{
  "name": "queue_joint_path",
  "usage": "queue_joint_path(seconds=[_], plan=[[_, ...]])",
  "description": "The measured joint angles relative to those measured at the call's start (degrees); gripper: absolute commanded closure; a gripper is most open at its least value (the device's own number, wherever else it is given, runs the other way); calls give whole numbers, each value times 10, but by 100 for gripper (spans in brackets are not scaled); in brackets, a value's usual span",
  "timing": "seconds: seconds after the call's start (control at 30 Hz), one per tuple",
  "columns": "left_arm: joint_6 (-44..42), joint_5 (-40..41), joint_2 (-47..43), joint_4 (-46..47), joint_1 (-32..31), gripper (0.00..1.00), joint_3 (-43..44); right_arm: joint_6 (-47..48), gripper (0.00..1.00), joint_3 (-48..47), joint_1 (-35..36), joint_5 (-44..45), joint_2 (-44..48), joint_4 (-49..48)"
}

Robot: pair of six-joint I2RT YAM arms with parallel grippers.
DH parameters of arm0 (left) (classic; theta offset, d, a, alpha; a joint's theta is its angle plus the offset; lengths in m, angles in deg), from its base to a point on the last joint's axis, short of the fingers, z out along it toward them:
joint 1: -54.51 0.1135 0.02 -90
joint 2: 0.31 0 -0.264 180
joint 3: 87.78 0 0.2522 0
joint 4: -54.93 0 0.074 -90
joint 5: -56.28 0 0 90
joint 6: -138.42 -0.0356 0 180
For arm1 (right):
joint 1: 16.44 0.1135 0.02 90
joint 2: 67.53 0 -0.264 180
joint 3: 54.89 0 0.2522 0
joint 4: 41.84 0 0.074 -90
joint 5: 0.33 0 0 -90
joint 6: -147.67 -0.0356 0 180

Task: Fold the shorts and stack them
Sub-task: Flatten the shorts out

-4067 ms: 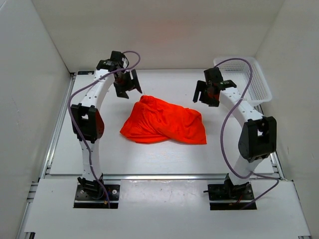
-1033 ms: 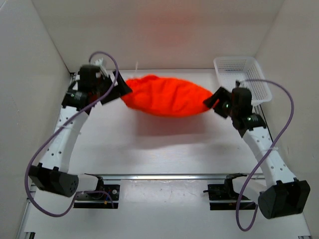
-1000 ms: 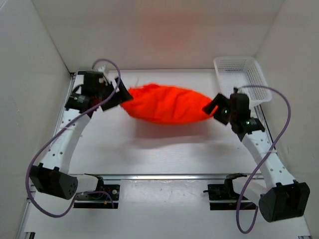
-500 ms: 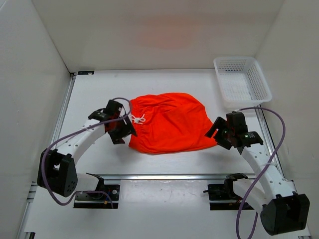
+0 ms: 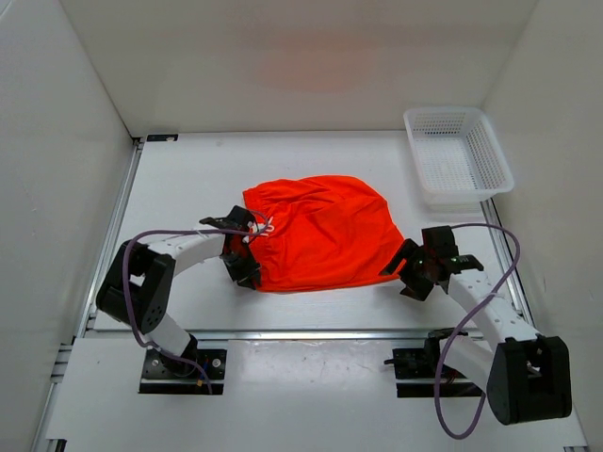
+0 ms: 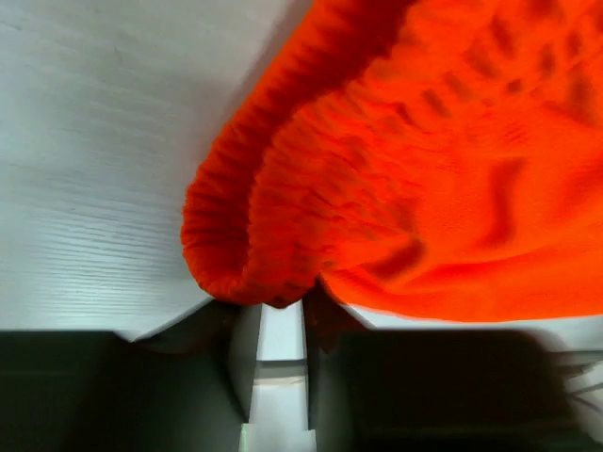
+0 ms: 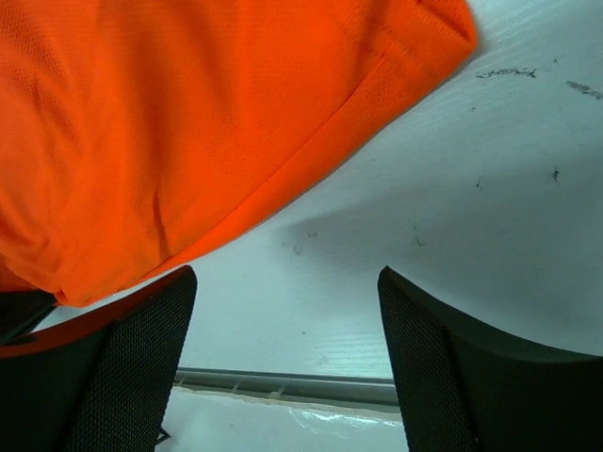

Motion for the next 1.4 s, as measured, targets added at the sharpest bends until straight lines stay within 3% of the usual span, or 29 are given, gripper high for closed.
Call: queue_joint_path(seconds=[0.03,0.2,0.3,0.33,0.43,0.6,0.7,0.87,0.93,0.97,1.03,1.1,1.4], plan=[[-2,2,0,1,-1,90,3,-6,19,9,-5,-9,-7,-14],[-7,8,-1,7,-2,90,12,-39,32,33,-17,-43,-68,-83],[-7,8,-6,7,-2,90,12,-49,45,33,-16,-46,-96,-132],[-8,8,-10,6,-2,90,12,-52,62,32,-16,-46,-105,-144],[-12,8,-34,0,5,90,13,-46,98,23,-15,-31,-148,-173],[-49,9,-45,-60,53,90,96,-21,100,-78,-12,0,-231,-160],[-82,23,-1,-117,88,90,271,3,100,-232,-10,10,-284,-120],[-137,73,183,-206,113,90,751,31,100,-620,-19,24,-398,-81],[-149,79,254,-242,122,90,930,37,100,-696,-22,24,-397,-78],[-152,78,266,-238,127,90,975,42,100,-723,-23,23,-388,-78],[-153,66,231,-228,139,90,947,49,100,-735,-23,20,-356,-76],[-150,52,164,-205,145,90,851,52,100,-696,-18,15,-306,-84],[-129,57,-98,-148,109,90,385,63,100,-289,32,14,-40,-64]])
